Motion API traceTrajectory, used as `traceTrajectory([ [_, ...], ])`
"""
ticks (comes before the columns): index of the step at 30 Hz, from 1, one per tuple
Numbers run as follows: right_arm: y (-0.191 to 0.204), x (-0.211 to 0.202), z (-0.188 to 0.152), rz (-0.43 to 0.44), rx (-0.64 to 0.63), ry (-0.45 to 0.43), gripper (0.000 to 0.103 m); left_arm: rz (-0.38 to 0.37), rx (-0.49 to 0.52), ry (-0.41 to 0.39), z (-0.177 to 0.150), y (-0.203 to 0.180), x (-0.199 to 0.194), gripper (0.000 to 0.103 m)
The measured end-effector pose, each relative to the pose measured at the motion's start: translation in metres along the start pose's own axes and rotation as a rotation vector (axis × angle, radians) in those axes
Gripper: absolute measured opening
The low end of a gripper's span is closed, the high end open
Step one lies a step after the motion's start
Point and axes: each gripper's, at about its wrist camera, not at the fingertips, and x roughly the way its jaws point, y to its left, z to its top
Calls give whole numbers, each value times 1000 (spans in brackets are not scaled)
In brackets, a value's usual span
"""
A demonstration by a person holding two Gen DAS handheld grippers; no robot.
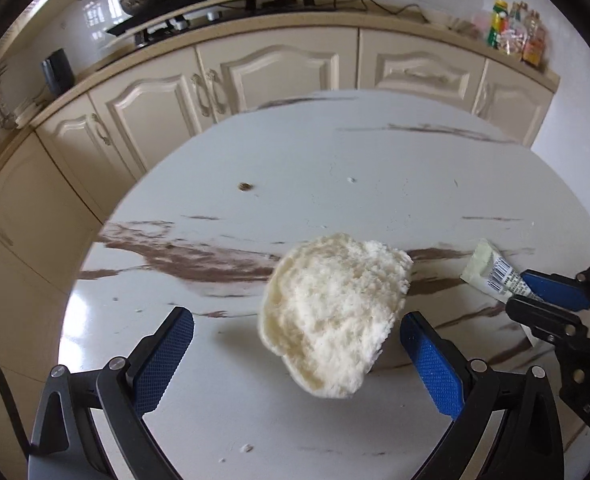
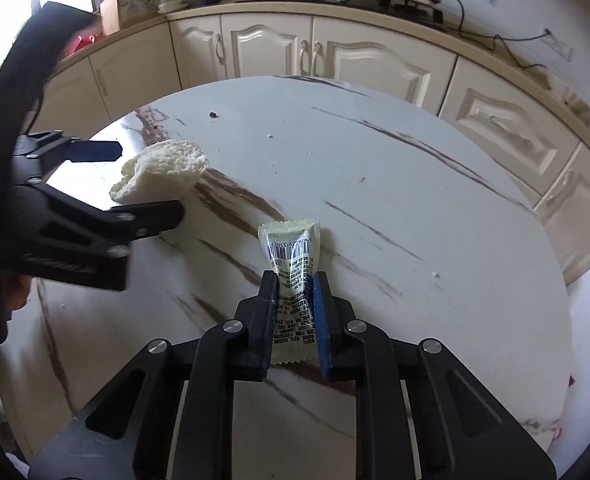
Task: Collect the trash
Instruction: 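Grasp the white printed sachet with the right gripper while the left gripper grasps the white rice cake, then carry the sachet and rice cake over the blue bin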
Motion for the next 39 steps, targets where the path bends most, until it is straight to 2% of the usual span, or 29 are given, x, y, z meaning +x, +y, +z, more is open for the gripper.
traceTrajectory([
  [2, 0, -2, -2, 7, 13, -4, 16, -16, -1, 9, 2, -2, 2, 99],
  [4, 0, -3, -2, 12, 22, -6, 15, -36, 12, -4, 4, -5, 3, 85],
  [6, 0, -4, -3, 13, 32, -6, 14, -79, 12, -24, 5, -7, 4, 59],
  [7, -1, -4, -3, 13, 36, -6, 14, -79, 14, -28, 5, -8, 4, 53],
  [16, 7, -22, -4, 3, 61, -36, 13, -132, 21, -53, -7, -13, -7, 47],
  [25, 31, -59, 2, -6, 43, -85, 13, -140, 15, -172, -28, 13, -85, 47],
  [30, 73, -94, 12, 9, -4, -149, 13, -81, -13, -265, -68, 54, -145, 47],
  [32, 102, -108, 18, 30, -39, -177, 13, -49, -25, -293, -88, 71, -168, 47],
  [33, 112, -112, 21, 41, -53, -190, 13, -59, 33, -275, -100, 85, -180, 47],
  [34, 130, -116, 23, 62, -77, -197, 13, -47, 21, -283, -111, 97, -190, 47],
  [39, 232, -120, 31, 194, -191, -221, 13, 110, -73, -274, -183, 174, -234, 47],
])
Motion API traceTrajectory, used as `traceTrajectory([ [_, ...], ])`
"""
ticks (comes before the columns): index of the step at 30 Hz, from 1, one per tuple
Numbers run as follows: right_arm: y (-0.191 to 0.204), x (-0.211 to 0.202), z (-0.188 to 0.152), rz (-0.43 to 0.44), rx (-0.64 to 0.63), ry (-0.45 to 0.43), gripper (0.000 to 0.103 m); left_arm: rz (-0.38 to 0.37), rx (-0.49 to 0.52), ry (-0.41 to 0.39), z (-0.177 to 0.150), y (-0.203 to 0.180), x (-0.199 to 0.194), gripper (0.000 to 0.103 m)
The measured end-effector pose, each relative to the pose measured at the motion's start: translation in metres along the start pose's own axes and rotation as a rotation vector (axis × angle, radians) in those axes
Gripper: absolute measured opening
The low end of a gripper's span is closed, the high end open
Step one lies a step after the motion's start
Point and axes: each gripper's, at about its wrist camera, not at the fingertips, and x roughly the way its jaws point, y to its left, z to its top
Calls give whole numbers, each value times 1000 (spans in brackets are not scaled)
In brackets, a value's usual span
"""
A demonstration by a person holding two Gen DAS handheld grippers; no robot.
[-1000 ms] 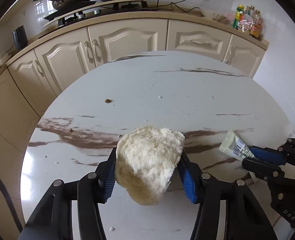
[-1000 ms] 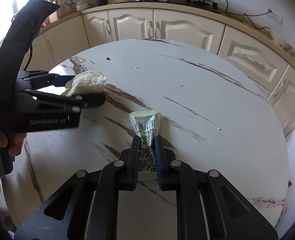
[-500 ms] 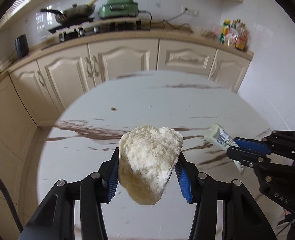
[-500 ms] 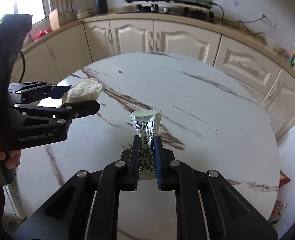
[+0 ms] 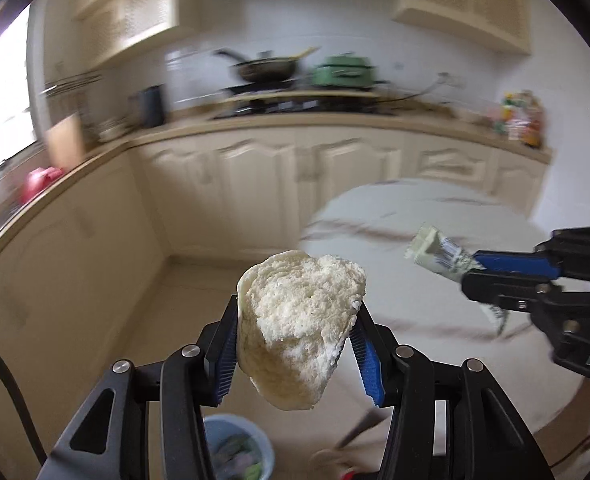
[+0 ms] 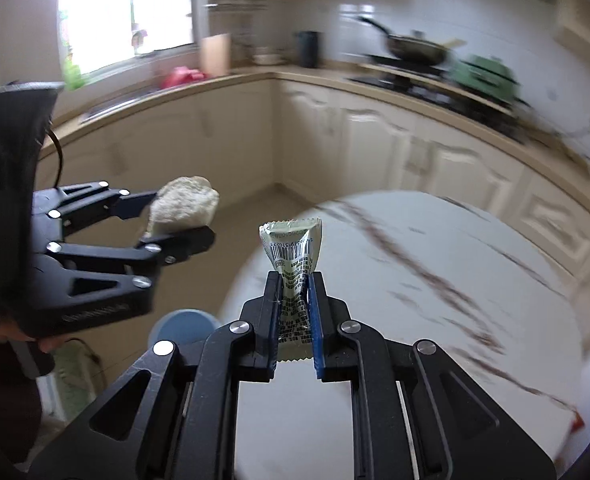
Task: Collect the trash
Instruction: 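Carry the sachet and rice cake over the blue bin, then open both grippers over the blue bin to drop the items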
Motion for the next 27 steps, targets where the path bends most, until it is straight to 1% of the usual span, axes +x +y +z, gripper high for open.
traceTrajectory([
  [1, 15, 7, 2, 24, -16, 6, 13, 21, -21, 10, -10, 15, -5, 47],
  [3, 56, 30, 4, 84, -53, 22, 13, 57, -71, 57, -36, 50, -11, 47],
  [4, 71, 41, 3, 109, -68, 38, 13, 95, -95, 87, -51, 69, -12, 47],
  [6, 106, 72, -2, 162, -92, 78, 13, 148, -124, 129, -71, 91, -12, 47],
  [7, 119, 85, -6, 180, -100, 101, 13, 165, -156, 165, -89, 107, -9, 47],
  [9, 142, 115, -14, 216, -107, 145, 13, 171, -212, 220, -114, 127, 1, 47],
  [10, 154, 132, -19, 230, -110, 173, 13, 171, -229, 241, -122, 135, 7, 47],
  [11, 164, 151, -24, 248, -107, 205, 13, 180, -251, 278, -139, 143, 17, 47],
  [13, 176, 181, -34, 275, -96, 254, 13, 188, -279, 322, -159, 152, 30, 47],
  [15, 187, 210, -44, 282, -97, 304, 13, 162, -335, 374, -186, 165, 48, 47],
  [17, 196, 242, -56, 294, -94, 354, 13, 162, -360, 417, -202, 176, 63, 48],
  [20, 197, 279, -72, 312, -70, 415, 13, 159, -398, 474, -228, 192, 86, 48],
  [22, 196, 305, -81, 306, -58, 454, 14, 165, -409, 504, -236, 201, 99, 50],
  [24, 194, 324, -89, 317, -40, 484, 15, 174, -422, 542, -246, 213, 113, 51],
  [27, 194, 342, -93, 331, -27, 501, 17, 176, -445, 577, -254, 225, 131, 52],
])
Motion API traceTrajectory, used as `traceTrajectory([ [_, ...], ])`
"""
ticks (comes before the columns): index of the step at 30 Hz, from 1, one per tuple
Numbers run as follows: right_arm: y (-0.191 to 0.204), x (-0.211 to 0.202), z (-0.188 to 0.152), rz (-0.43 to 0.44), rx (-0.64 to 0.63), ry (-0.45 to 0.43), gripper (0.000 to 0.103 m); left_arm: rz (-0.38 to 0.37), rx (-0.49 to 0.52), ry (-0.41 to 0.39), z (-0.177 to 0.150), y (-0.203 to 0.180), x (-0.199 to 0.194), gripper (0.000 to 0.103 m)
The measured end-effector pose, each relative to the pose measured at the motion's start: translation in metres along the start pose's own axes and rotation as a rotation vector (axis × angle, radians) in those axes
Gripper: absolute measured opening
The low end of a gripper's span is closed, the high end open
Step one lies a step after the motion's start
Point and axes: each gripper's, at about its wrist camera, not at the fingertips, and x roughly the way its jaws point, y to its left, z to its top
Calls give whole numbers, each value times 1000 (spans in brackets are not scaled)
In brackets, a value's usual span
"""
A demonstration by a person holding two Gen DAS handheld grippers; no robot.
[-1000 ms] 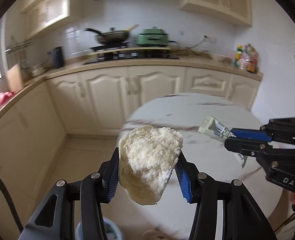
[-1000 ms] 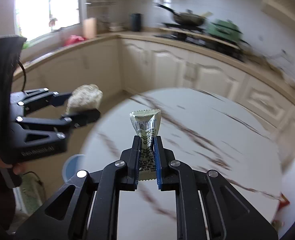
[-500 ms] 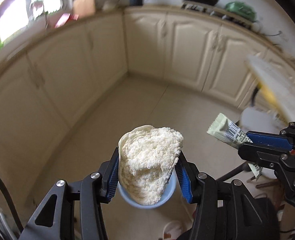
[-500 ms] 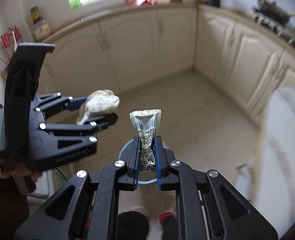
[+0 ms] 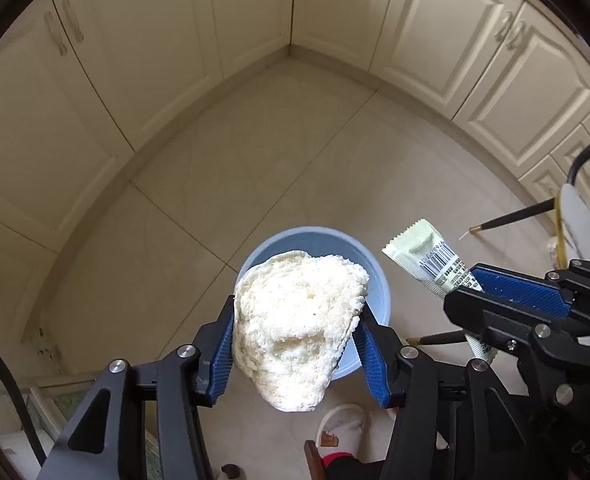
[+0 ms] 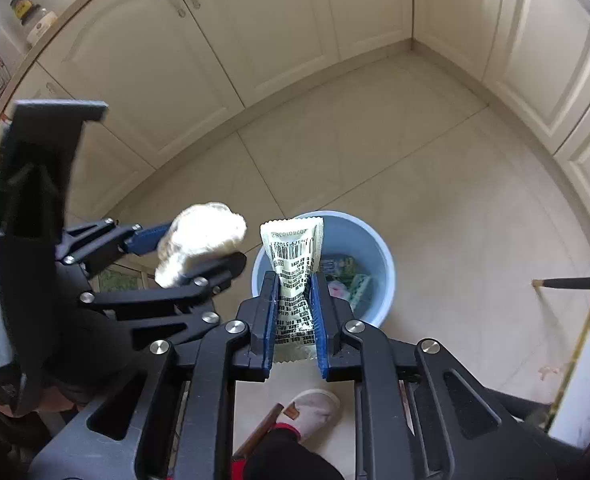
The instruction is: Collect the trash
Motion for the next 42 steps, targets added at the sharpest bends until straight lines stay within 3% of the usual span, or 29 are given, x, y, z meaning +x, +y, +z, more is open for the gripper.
traceTrajectory([
  [5, -14, 13, 3, 18, 14, 8, 23, 28, -40, 15, 8, 16, 16, 68],
  [7, -19, 14, 3, 6, 26, -2, 33, 33, -59, 17, 5, 28, 17, 71],
  [10, -20, 10, -3, 10, 48, -15, 59, 41, -86, 6, 26, 9, 14, 78],
  [11, -18, 7, -4, 5, 52, -21, 61, 37, -95, 2, 25, 12, 11, 80],
  [13, -15, 0, -8, -8, 50, -40, 61, 39, -103, -11, 28, 9, -2, 80],
  [17, -9, -24, -4, -61, 39, -85, 77, 54, -149, -80, 24, -1, -53, 83],
  [19, -3, -48, -9, -88, 29, -126, 90, 52, -160, -116, 19, -1, -74, 89],
  [22, 8, -81, -11, -108, 10, -191, 91, 56, -158, -199, -1, -2, -114, 94],
  [26, 31, -133, -18, -169, -16, -288, 95, 69, -176, -323, -50, -40, -173, 102],
  [29, 45, -175, -30, -216, -32, -368, 103, 79, -169, -407, -78, -56, -216, 102],
  [38, 71, -304, -77, -347, -19, -609, 103, 87, -132, -641, -199, -146, -338, 102],
  [42, 80, -348, -104, -372, 2, -683, 103, 84, -115, -728, -255, -179, -371, 102],
])
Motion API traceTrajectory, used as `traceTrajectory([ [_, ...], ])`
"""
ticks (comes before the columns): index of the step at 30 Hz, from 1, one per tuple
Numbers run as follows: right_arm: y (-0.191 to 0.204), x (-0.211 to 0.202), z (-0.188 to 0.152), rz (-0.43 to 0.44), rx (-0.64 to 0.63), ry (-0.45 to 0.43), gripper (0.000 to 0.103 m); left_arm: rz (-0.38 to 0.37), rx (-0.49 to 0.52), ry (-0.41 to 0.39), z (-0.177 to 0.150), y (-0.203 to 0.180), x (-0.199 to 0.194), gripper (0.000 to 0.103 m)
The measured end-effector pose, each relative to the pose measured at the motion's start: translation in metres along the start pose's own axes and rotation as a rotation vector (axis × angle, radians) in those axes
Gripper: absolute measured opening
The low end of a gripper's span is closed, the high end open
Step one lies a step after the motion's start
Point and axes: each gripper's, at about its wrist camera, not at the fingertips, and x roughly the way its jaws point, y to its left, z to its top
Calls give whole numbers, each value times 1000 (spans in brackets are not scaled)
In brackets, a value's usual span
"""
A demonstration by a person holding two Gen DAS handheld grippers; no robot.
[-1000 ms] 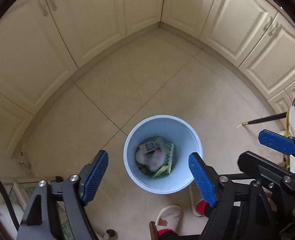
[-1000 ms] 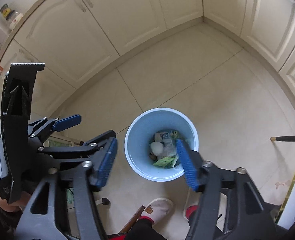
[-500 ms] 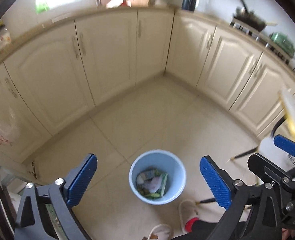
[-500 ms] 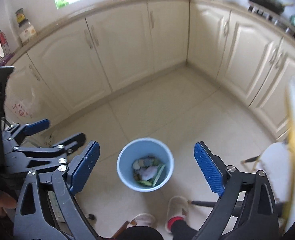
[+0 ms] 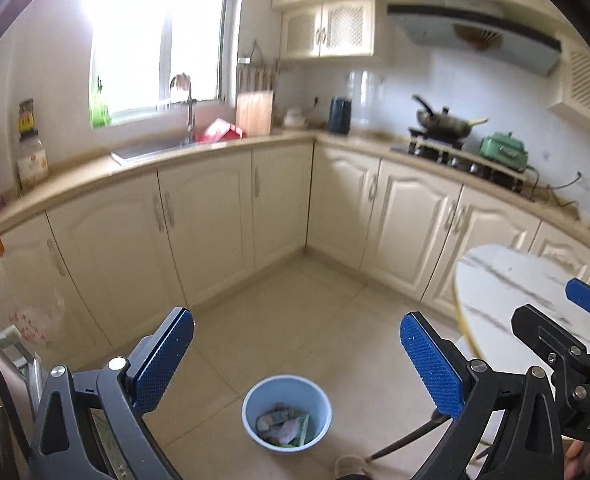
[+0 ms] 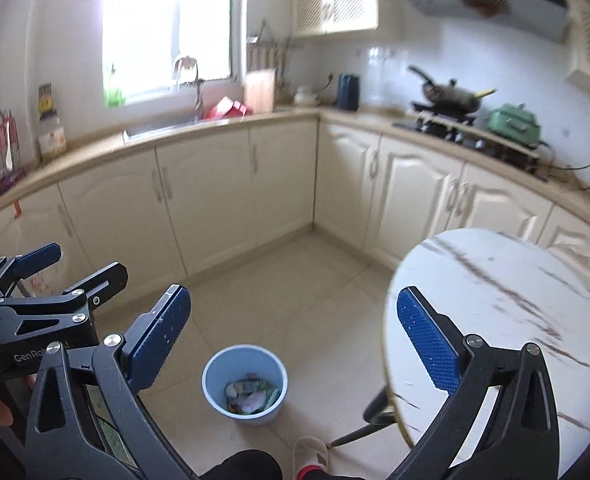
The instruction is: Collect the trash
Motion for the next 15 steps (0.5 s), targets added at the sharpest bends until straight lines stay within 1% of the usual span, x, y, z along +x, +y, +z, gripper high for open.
traceTrajectory([
  [2, -6, -26, 0, -18, 9, -35, 103, -6, 1, -52, -11, -11, -37, 102],
  [5, -12, -59, 0, -47, 19, -80, 103, -11, 21, -113, -28, -25, -75, 102],
  [6, -13, -69, -1, -51, 22, -93, 103, -10, 31, -148, -35, -31, -95, 102],
  [7, -15, -79, -1, -60, 27, -112, 103, -13, 37, -165, -45, -34, -100, 102],
  [8, -16, -89, -1, -70, 29, -126, 103, -18, 53, -198, -52, -40, -120, 102],
  [10, -16, -112, -2, -85, 43, -168, 103, -20, 58, -248, -71, -45, -147, 102],
  [11, -17, -120, -2, -89, 44, -180, 103, -24, 59, -266, -85, -44, -148, 102],
  [15, -13, -163, -4, -137, 46, -253, 103, -22, 62, -352, -120, -48, -199, 102],
])
